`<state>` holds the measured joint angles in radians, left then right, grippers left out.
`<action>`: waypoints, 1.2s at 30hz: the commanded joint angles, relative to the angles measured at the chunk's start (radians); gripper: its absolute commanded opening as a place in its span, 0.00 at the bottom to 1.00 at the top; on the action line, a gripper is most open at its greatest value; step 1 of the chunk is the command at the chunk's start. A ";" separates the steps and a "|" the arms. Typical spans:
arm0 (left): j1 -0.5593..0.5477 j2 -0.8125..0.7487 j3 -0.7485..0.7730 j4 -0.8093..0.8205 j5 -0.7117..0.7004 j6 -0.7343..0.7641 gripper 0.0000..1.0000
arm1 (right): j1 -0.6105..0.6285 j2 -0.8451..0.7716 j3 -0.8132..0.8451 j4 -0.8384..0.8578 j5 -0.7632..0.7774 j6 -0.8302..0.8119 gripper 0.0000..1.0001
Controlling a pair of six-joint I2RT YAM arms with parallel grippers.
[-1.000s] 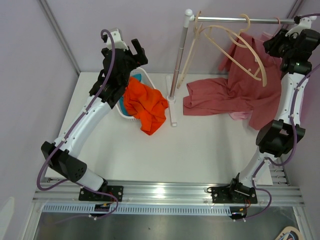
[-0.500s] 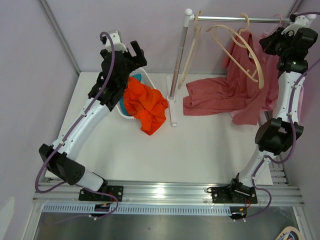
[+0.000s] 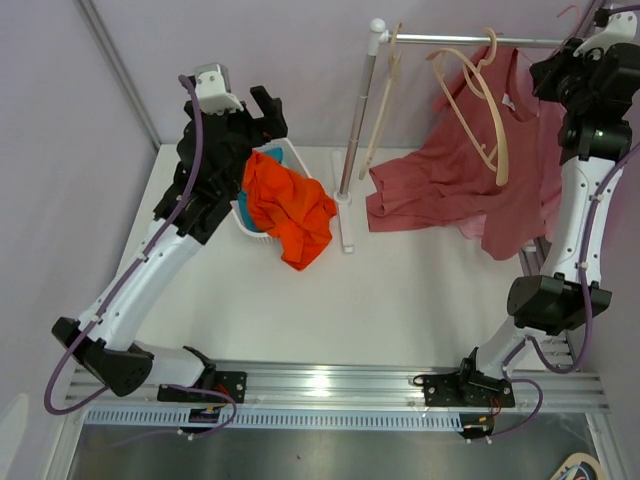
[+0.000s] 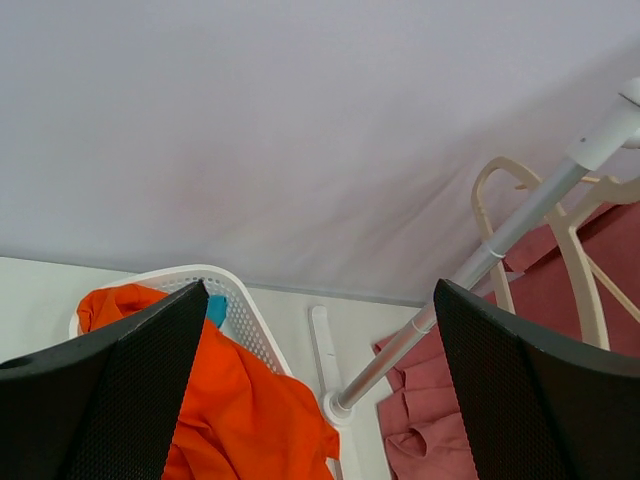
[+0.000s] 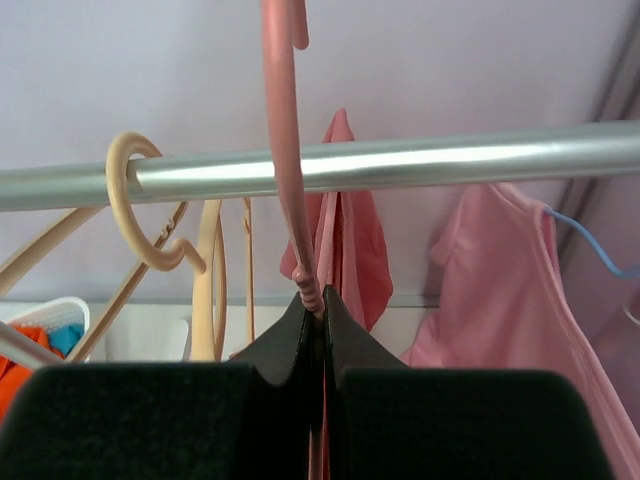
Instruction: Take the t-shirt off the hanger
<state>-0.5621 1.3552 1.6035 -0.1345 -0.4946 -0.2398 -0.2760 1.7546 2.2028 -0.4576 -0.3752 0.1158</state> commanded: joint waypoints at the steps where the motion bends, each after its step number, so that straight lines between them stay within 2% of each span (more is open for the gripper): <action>1: -0.022 -0.076 -0.058 0.022 -0.015 0.028 1.00 | 0.011 -0.096 -0.020 -0.061 0.192 0.025 0.00; 4: -0.056 -0.116 -0.091 0.027 -0.016 0.056 1.00 | 0.072 -0.206 -0.159 -0.095 0.428 0.082 0.00; 5: -0.082 -0.134 -0.105 0.035 -0.018 0.072 0.99 | 0.121 -0.237 -0.201 -0.095 0.567 0.088 0.00; 9: -0.162 -0.171 -0.137 0.023 -0.038 0.160 0.99 | 0.231 -0.380 -0.368 -0.088 0.821 0.106 0.00; 12: -0.257 -0.244 -0.229 0.067 0.019 0.188 0.99 | 0.277 -0.463 -0.462 -0.079 0.944 0.136 0.00; 13: -0.287 -0.266 -0.258 0.094 0.049 0.197 1.00 | 0.331 -0.495 -0.480 -0.084 0.970 0.137 0.00; 15: -0.379 -0.301 -0.370 0.186 0.138 0.220 1.00 | 0.362 -0.529 -0.541 -0.088 1.030 0.140 0.00; 17: -0.485 -0.329 -0.453 0.252 0.200 0.250 1.00 | 0.380 -0.589 -0.616 -0.075 1.041 0.165 0.00; 22: -0.651 -0.275 -0.609 0.419 0.275 0.371 1.00 | 0.385 -0.681 -0.681 -0.102 1.068 0.237 0.00; 26: -0.734 -0.205 -0.677 0.562 0.356 0.396 0.99 | 0.389 -0.681 -0.677 -0.131 1.043 0.246 0.00; 28: -0.752 -0.165 -0.689 0.601 0.461 0.405 1.00 | 0.391 -0.672 -0.667 -0.142 1.035 0.254 0.00; 36: -0.815 -0.001 -0.660 0.688 0.548 0.390 1.00 | 0.397 -0.643 -0.658 -0.141 1.007 0.251 0.00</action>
<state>-1.3651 1.3197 0.9173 0.4290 -0.0170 0.1421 0.1143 1.1118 1.5116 -0.6380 0.6308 0.3431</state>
